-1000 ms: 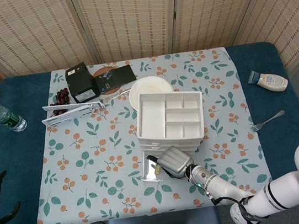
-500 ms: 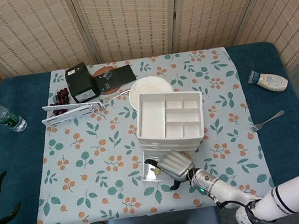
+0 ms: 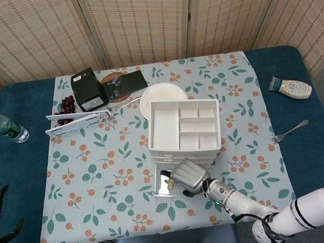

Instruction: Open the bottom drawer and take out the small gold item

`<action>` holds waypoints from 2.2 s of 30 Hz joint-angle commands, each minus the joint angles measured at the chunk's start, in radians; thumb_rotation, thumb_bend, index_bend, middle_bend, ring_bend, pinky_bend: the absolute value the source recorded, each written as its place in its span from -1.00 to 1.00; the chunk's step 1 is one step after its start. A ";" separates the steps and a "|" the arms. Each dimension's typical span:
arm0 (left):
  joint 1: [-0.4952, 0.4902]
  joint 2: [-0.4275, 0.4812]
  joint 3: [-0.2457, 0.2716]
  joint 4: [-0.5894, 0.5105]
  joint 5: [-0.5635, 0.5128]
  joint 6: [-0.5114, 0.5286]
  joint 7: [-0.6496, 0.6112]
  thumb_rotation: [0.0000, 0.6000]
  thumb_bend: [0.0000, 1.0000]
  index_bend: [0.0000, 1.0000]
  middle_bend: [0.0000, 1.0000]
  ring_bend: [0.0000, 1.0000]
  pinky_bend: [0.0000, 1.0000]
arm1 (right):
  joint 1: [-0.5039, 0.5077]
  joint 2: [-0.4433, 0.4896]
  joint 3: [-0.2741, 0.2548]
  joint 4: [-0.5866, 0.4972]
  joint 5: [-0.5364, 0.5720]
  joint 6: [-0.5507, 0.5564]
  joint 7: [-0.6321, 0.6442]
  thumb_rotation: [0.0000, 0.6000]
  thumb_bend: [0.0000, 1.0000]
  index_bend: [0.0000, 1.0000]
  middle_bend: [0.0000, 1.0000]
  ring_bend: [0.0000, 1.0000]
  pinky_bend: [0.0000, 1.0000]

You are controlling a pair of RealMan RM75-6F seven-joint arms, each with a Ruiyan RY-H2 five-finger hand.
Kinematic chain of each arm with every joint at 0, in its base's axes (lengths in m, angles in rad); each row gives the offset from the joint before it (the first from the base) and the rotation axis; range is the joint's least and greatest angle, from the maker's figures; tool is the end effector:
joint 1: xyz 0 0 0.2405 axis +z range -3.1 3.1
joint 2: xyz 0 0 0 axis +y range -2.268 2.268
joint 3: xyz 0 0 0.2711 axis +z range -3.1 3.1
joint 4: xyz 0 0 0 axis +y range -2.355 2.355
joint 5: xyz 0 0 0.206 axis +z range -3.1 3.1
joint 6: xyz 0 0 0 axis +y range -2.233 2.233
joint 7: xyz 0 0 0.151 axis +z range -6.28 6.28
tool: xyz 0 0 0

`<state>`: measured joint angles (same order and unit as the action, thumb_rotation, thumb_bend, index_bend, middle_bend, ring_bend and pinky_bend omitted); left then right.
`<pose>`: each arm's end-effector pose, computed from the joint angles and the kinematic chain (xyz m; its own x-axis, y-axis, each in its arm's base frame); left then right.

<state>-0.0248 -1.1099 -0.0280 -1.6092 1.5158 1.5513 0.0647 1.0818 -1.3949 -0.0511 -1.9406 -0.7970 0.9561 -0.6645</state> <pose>-0.3302 0.1648 0.1778 0.4668 -0.0166 0.8842 0.8841 0.0324 -0.4662 -0.0749 -0.2952 -0.0203 0.6909 -0.3782 0.6161 -0.6713 -0.6519 0.3526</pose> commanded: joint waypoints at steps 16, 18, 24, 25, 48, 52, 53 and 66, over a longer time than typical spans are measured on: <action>0.004 -0.001 0.002 0.001 -0.003 -0.002 -0.003 1.00 -0.51 -0.78 -1.00 -0.93 -0.86 | 0.055 -0.107 -0.031 0.110 0.053 -0.008 -0.184 1.00 -0.25 -0.38 0.90 1.00 1.00; 0.005 0.000 0.002 0.002 -0.004 -0.001 -0.004 1.00 -0.51 -0.78 -1.00 -0.93 -0.86 | 0.055 -0.121 -0.030 0.125 0.053 -0.003 -0.193 1.00 -0.25 -0.37 0.90 1.00 1.00; 0.008 0.001 0.003 0.005 -0.008 -0.001 -0.007 1.00 -0.51 -0.76 -1.00 -0.93 -0.86 | 0.053 -0.160 -0.022 0.170 0.055 0.000 -0.202 1.00 -0.33 -0.33 0.91 1.00 1.00; 0.008 0.001 0.003 0.005 -0.009 -0.001 -0.007 1.00 -0.51 -0.76 -1.00 -0.93 -0.86 | 0.052 -0.165 -0.021 0.176 0.055 -0.001 -0.202 1.00 -0.34 -0.32 0.91 1.00 1.00; 0.012 -0.001 0.000 0.021 -0.016 -0.002 -0.025 1.00 -0.50 -0.75 -1.00 -0.93 -0.86 | 0.051 -0.246 -0.015 0.263 0.056 -0.012 -0.246 1.00 -0.35 -0.29 0.92 1.00 1.00; 0.012 -0.003 0.000 0.024 -0.017 -0.003 -0.027 1.00 -0.51 -0.74 -1.00 -0.93 -0.86 | 0.050 -0.258 -0.016 0.275 0.057 -0.012 -0.256 1.00 -0.35 -0.27 0.93 1.00 1.00; 0.012 -0.003 0.000 0.025 -0.017 -0.003 -0.028 1.00 -0.51 -0.73 -1.00 -0.93 -0.86 | 0.049 -0.260 -0.016 0.277 0.057 -0.012 -0.257 1.00 -0.35 -0.25 0.93 1.00 1.00; 0.014 -0.006 0.000 0.030 -0.018 -0.003 -0.032 1.00 -0.51 -0.72 -1.00 -0.93 -0.86 | 0.041 -0.282 -0.012 0.304 0.057 -0.012 -0.271 1.00 -0.35 -0.09 0.94 1.00 1.00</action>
<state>-0.0106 -1.1157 -0.0281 -1.5786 1.4982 1.5487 0.0325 1.1225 -1.6774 -0.0627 -1.6364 -0.7400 0.9446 -0.9359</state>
